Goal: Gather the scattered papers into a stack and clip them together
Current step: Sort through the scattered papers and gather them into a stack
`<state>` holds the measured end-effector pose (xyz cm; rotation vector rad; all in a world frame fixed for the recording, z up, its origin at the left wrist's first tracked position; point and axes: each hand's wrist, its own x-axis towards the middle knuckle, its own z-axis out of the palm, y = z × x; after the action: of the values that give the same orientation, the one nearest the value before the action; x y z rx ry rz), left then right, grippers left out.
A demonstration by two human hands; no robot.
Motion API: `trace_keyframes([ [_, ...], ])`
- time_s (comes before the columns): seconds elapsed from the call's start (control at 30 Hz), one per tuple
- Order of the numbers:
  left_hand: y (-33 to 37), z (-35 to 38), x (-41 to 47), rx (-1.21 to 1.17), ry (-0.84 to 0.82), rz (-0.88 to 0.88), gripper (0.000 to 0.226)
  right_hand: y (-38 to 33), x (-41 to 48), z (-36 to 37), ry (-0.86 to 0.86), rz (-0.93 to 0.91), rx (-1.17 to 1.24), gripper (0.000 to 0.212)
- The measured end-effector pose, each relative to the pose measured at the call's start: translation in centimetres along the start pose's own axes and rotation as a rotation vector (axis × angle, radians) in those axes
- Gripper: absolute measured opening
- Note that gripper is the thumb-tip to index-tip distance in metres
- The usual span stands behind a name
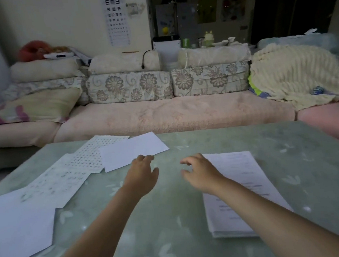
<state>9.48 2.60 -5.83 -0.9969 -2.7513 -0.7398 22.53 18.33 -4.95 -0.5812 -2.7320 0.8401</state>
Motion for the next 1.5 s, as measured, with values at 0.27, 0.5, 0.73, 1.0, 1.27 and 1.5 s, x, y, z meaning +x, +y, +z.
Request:
trace_keyframes([
  [0.27, -12.2, -1.1, 3.1, 0.13, -0.052, -0.115, 0.055, -8.3, 9.6, 9.9, -0.18, -0.087, -0.128, 0.062],
  [0.5, -18.9, -1.3, 5.7, 0.237, 0.025, -0.082, 0.055, -14.0, 18.0, 16.7, -0.208, -0.135, -0.229, 0.099],
  [0.73, -26.1, -2.1, 6.9, 0.291, -0.186, -0.367, 0.105, -14.4, 21.1, 20.6, -0.142, -0.083, -0.388, 0.099],
  [1.0, -23.6, -3.4, 4.8, 0.467, -0.079, -0.238, 0.059, -14.0, 19.7, 18.9, 0.034, -0.266, -0.263, 0.016],
  [1.27, -24.2, -9.1, 1.6, -0.114, -0.112, -0.417, 0.023, -14.9, 17.1, 19.5, -0.191, -0.396, -0.116, 0.048],
  [1.5, -29.7, -10.2, -1.5, 0.158, 0.031, -0.723, 0.038, -18.2, 15.4, 17.7, -0.618, -0.345, 0.028, 0.085],
])
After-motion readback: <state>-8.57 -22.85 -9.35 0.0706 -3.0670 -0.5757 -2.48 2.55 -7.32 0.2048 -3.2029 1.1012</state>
